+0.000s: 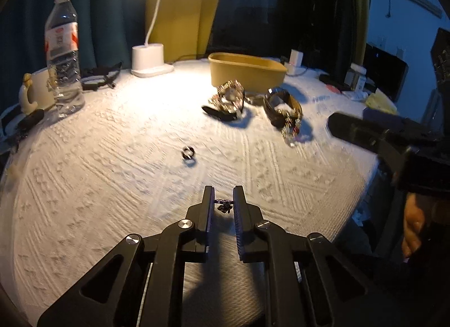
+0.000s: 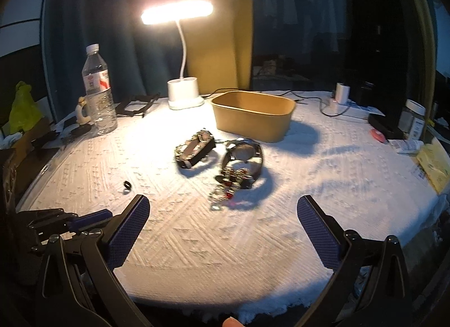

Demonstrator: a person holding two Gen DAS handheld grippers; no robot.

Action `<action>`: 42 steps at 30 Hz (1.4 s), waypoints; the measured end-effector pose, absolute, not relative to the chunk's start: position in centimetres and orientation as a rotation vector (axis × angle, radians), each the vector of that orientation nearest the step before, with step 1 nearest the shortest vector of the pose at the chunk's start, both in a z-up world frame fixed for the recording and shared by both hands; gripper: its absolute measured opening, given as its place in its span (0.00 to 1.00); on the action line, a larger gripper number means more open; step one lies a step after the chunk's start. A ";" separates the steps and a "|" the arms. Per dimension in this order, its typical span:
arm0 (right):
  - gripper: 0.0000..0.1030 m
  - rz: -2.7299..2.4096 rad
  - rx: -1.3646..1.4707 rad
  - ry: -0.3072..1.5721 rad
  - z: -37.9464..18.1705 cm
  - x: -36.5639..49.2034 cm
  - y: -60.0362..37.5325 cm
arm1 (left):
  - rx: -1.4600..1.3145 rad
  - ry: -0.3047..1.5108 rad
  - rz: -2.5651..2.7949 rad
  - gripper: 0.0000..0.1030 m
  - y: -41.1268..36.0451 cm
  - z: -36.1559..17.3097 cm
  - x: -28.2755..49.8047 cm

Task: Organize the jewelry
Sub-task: 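Grasp the small silver ring with the left tool while the right tool grasps the black ring, then carry both held rings over the tan box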

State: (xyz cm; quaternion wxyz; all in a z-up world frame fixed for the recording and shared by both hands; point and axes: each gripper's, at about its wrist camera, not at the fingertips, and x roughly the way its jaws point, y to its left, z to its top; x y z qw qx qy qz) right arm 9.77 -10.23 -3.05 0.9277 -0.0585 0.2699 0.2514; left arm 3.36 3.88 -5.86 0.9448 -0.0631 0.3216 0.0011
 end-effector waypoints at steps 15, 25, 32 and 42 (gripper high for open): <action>0.54 0.749 -0.192 0.707 -5.2 12.1 -0.5 | -0.226 0.570 0.125 0.14 11.5 -3.3 2.0; 0.12 0.826 -0.235 0.810 -7.1 12.9 2.6 | -0.254 0.557 0.136 0.14 13.9 -2.7 2.2; 0.12 0.811 -0.239 0.785 -6.1 13.0 2.3 | -0.234 0.551 0.111 0.14 14.0 -1.7 3.3; 0.12 0.781 -0.183 0.727 -3.6 15.3 -0.2 | -0.200 0.554 0.104 0.14 12.4 0.2 5.9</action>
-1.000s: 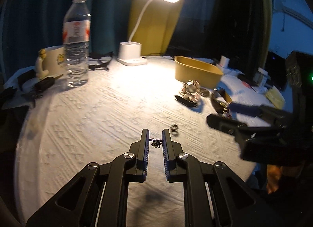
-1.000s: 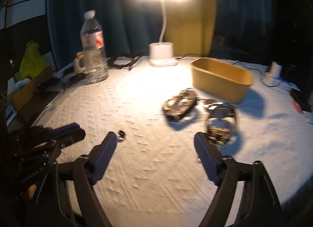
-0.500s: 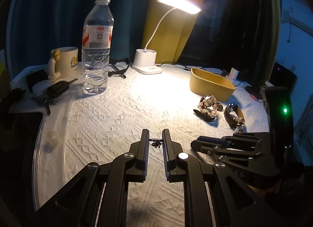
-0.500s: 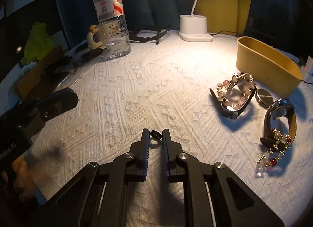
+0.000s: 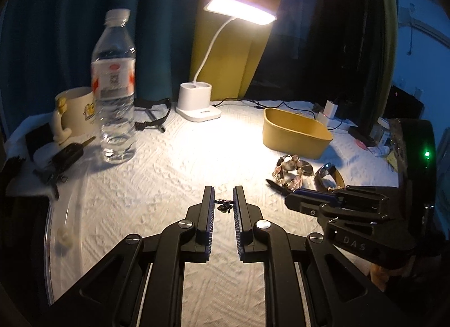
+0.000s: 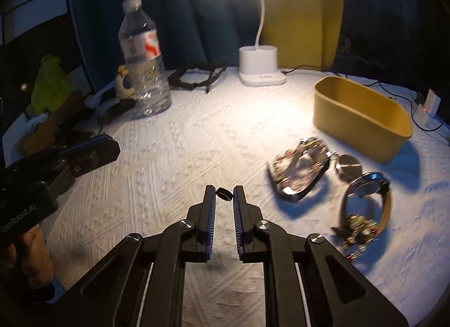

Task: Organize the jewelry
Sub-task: 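Carry both held rings over the tan box, then open both tools to drop the rings into the tan box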

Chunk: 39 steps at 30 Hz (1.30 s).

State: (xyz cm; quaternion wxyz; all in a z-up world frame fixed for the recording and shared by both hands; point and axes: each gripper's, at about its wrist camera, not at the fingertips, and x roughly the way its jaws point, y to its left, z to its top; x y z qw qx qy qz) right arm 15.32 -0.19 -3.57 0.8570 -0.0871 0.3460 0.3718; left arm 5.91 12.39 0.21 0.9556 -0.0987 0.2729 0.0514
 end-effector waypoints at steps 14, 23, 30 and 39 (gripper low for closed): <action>0.12 0.665 -0.079 0.652 -1.1 21.4 -6.6 | -0.109 0.549 0.024 0.14 7.7 2.8 13.2; 0.12 0.628 -0.045 0.625 -0.6 26.6 -9.7 | -0.079 0.565 0.003 0.14 5.3 3.2 19.5; 0.12 0.644 -0.036 0.609 -1.1 29.7 -11.0 | -0.073 0.581 -0.024 0.14 3.9 2.6 24.3; 0.12 0.672 -0.035 0.617 -1.3 32.0 -11.6 | -0.086 0.608 -0.042 0.14 2.6 1.5 29.4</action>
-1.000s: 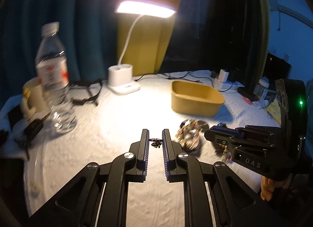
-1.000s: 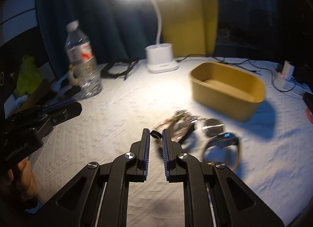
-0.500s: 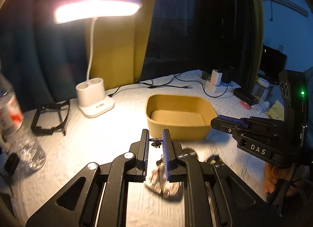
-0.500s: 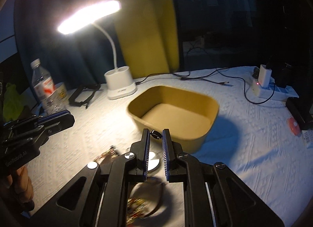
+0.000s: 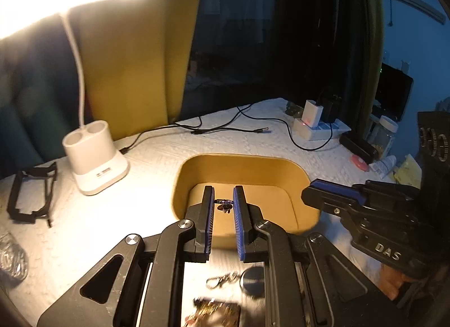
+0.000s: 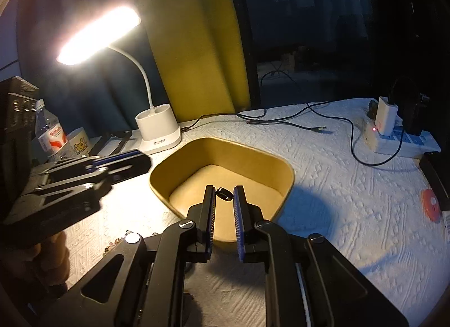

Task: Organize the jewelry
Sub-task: 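Open both tools to drop the rings into the tan box, then grasp the red-gold beaded bracelet with the right tool while the left tool grasps the leather-strap watch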

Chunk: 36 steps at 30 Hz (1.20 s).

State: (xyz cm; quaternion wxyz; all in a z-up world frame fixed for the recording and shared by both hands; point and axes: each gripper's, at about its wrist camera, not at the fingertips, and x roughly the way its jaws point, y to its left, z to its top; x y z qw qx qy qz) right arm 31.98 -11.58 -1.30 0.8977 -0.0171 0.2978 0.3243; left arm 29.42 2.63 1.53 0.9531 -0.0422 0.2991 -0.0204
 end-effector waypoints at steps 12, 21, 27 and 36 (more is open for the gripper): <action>0.45 0.653 -0.038 0.620 -1.0 32.0 -13.3 | -0.088 0.641 -0.050 0.46 1.5 1.5 30.5; 0.45 0.613 -0.040 0.595 0.0 29.6 -13.4 | -0.100 0.600 -0.014 0.46 2.5 2.8 27.4; 0.45 0.611 -0.057 0.595 0.2 27.7 -12.8 | -0.118 0.572 0.005 0.46 3.4 3.3 24.5; 0.45 0.606 -0.081 0.621 -0.3 25.1 -12.1 | -0.163 0.560 0.048 0.46 5.5 3.0 20.8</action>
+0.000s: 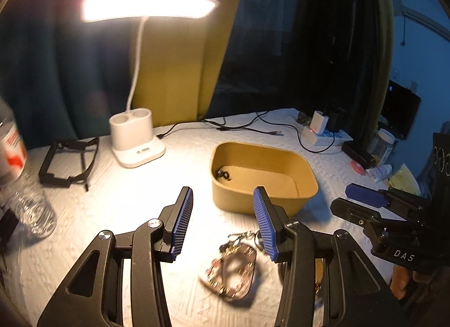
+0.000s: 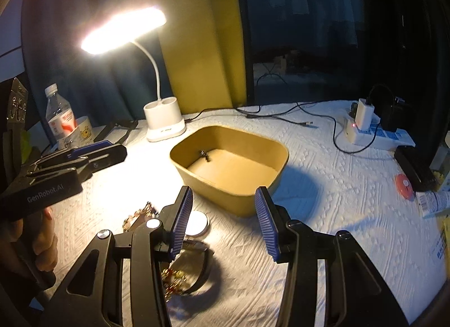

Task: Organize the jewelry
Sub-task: 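Grasp the red-gold beaded bracelet with the right tool while the left tool grasps the leather-strap watch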

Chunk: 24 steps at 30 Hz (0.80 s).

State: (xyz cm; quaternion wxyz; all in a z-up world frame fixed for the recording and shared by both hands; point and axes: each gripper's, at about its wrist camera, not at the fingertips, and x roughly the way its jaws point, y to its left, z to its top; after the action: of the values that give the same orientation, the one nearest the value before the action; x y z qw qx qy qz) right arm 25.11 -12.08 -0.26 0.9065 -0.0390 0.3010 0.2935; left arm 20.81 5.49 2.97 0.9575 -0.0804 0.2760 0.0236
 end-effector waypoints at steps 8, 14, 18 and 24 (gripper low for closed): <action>0.45 0.625 -0.085 0.703 -2.5 22.6 -11.4 | -0.185 0.576 0.071 0.46 6.6 2.0 18.5; 0.45 0.639 -0.080 0.754 -4.0 20.9 -11.5 | -0.201 0.596 0.074 0.46 6.9 0.9 17.5; 0.45 0.635 -0.071 0.788 -4.8 20.4 -11.9 | -0.210 0.613 0.075 0.46 7.1 0.1 16.9; 0.45 0.642 -0.065 0.818 -5.6 19.9 -11.6 | -0.214 0.631 0.079 0.46 7.4 -0.6 16.3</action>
State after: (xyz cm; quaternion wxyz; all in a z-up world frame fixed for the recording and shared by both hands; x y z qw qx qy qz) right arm 19.90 -11.64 -5.58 0.8674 -0.0310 0.3905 0.3068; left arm 16.34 7.42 -0.58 0.9444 -0.1048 0.3094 0.0386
